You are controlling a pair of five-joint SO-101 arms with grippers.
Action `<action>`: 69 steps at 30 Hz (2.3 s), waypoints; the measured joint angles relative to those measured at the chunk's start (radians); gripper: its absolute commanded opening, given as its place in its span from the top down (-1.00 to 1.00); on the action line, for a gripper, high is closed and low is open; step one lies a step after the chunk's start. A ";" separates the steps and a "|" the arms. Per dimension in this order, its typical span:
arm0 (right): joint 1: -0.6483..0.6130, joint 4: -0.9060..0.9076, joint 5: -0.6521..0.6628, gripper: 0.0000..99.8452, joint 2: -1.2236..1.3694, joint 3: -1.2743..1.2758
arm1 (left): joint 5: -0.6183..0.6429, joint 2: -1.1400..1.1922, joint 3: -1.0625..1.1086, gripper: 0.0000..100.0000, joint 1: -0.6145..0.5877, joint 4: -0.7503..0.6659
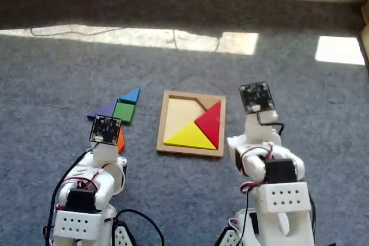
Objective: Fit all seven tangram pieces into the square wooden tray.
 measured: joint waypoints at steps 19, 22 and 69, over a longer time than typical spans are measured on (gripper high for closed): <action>0.026 0.003 -0.132 0.99 -0.684 0.555 | 0.000 0.000 0.000 0.98 0.000 0.000; 0.049 0.003 -0.132 0.99 -0.681 0.555 | 0.000 0.000 0.000 0.98 0.000 0.000; 0.083 0.003 -0.132 0.99 -0.687 0.555 | -0.157 1.023 -0.795 0.40 -0.199 0.141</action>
